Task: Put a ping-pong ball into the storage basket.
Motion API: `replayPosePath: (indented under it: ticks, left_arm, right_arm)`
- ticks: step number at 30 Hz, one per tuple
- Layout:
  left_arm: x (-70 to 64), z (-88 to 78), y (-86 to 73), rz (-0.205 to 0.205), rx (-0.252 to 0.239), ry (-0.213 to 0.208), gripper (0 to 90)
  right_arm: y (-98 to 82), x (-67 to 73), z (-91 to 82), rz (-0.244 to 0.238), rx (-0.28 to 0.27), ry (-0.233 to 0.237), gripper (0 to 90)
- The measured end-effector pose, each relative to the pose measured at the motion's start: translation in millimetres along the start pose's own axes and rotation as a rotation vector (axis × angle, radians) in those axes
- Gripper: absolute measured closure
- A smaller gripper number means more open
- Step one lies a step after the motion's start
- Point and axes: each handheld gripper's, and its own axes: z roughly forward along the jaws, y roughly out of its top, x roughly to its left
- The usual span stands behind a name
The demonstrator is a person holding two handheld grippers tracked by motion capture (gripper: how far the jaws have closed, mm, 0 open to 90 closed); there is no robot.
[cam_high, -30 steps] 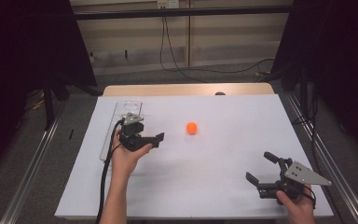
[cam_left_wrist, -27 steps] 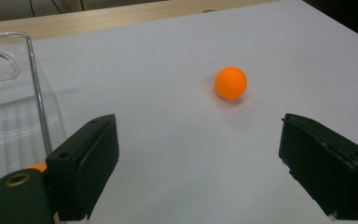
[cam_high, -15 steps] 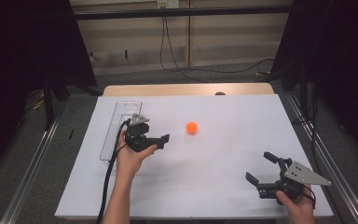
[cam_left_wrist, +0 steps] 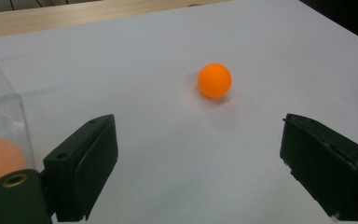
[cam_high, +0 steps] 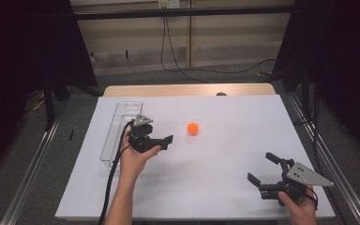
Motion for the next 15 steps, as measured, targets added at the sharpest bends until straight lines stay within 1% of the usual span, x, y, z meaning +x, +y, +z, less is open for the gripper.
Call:
replayPosePath:
  ticks: [7, 10, 11, 14, 15]
  left_arm:
    - [-1.9, 3.6, 0.1, 0.001, -0.006, 0.005, 11.0]
    - [-3.4, 6.6, 0.1, 0.002, -0.008, -0.001, 11.0]
    - [-3.5, 7.3, 0.2, 0.010, -0.001, 0.000, 11.0]
    - [-4.7, 10.0, 0.2, 0.010, -0.004, 0.000, 11.0]
    - [-5.3, 10.9, 0.1, 0.004, -0.006, 0.001, 11.0]
  right_arm:
    - [0.2, 0.7, 0.6, 0.004, -0.001, 0.001, 2.1]
    - [0.1, 0.1, -0.4, 0.000, 0.000, 0.002, 2.1]
    - [0.1, 0.1, -0.4, 0.000, 0.000, 0.002, 2.1]
    - [0.0, -0.5, -0.6, -0.001, -0.001, 0.002, 2.1]
    - [0.0, -0.5, -0.6, -0.001, -0.001, 0.003, 2.1]
